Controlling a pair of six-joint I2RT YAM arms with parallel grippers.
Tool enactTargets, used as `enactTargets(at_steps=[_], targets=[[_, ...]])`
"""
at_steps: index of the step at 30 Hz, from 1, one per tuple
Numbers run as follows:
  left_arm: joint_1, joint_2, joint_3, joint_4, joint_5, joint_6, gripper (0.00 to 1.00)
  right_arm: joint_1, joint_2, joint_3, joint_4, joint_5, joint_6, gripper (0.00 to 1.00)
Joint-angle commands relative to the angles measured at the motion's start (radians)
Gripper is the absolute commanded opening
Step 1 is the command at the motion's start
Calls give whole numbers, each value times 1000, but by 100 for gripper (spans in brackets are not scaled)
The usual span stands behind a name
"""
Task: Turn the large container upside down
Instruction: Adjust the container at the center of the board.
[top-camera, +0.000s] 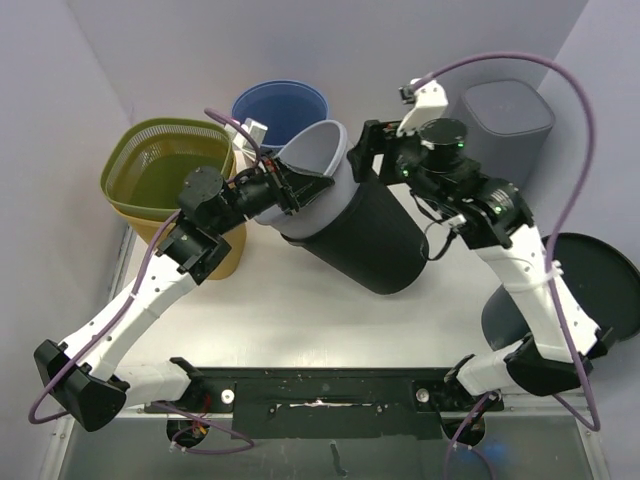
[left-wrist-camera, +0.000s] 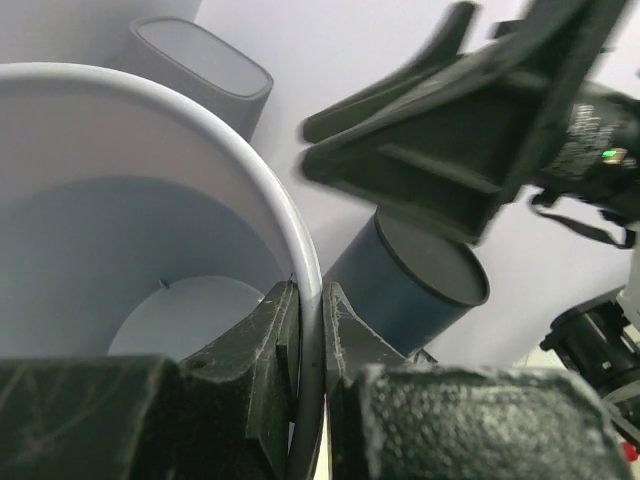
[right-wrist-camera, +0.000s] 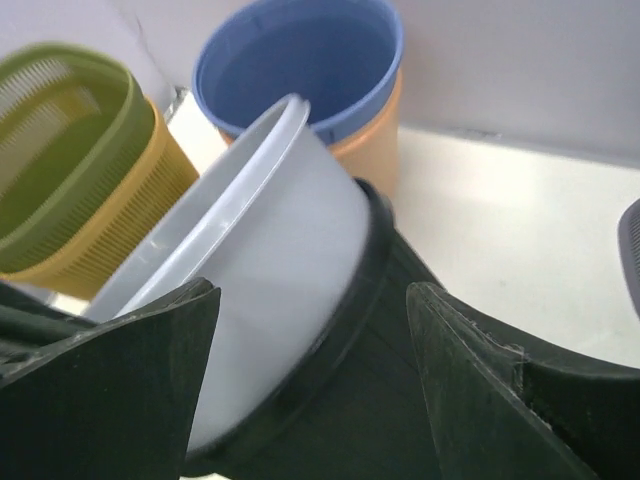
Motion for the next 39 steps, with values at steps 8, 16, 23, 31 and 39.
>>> enactTargets(at_steps=[8,16,23,31,39], targets=[[-25,-60,67,257,-45,79,0,-31,-29,-245,-154,-27,66,76],[-23,-74,134,237,-80,119,0,-81,-91,-278,-199,-39,83,72],[-11,-121,160,220,-181,126,0,-87,-65,-224,-279,35,54,72],[-5,-168,168,202,-288,140,0,-132,-87,-271,-333,69,58,72],[-5,-152,134,191,-266,61,0,-144,-129,-234,-324,127,100,80]])
